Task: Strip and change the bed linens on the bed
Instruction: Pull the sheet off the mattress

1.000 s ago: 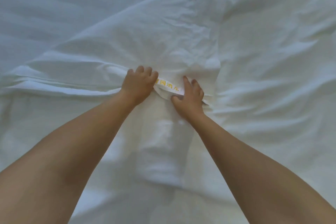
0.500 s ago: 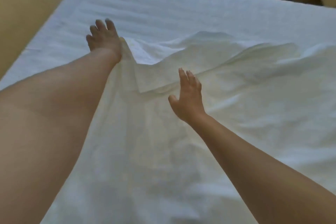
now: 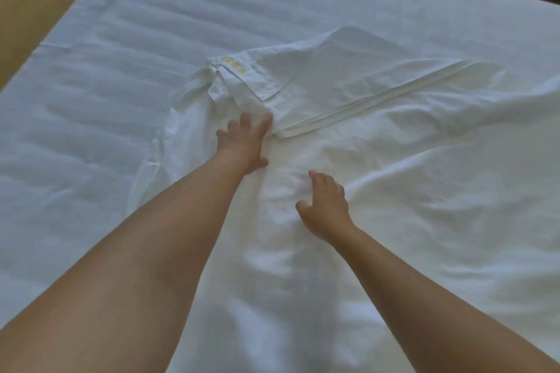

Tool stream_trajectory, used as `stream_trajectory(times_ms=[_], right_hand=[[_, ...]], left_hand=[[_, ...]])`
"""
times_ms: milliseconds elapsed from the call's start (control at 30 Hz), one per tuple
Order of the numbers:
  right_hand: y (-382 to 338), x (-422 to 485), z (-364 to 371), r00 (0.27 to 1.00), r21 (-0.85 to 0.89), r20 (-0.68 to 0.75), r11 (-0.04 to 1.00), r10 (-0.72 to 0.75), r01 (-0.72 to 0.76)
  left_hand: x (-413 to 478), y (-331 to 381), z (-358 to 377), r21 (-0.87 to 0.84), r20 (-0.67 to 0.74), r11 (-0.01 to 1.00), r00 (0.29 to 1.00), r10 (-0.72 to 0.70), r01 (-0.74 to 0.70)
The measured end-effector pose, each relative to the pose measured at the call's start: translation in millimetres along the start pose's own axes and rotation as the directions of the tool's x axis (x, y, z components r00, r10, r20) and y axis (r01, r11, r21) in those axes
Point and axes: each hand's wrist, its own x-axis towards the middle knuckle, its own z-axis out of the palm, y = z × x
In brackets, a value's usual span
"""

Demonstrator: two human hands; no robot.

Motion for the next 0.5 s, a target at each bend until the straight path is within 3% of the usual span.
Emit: stream_trajectory(times_ms=[167,400,500], right_hand=[[2,11,12,0.999,-0.047,-0.022,0.998,0.038,-0.039],[-24,80,6,0.994,-0.011,0.081,0.998,0.068,-0.067],[-21,110,3,0.993,-0.077,0.118,0.997,0.013,-0.004]], left_hand=[[21,4,-4,0.145,-0.151,0.988,0.986,0.071,-0.049],[57,9,-13,0.217,-0.080,0.973,0.992,0.096,-0.077],[77,6,-7,0.276,-0.110,0.950,0.977,0.183,-0.147]])
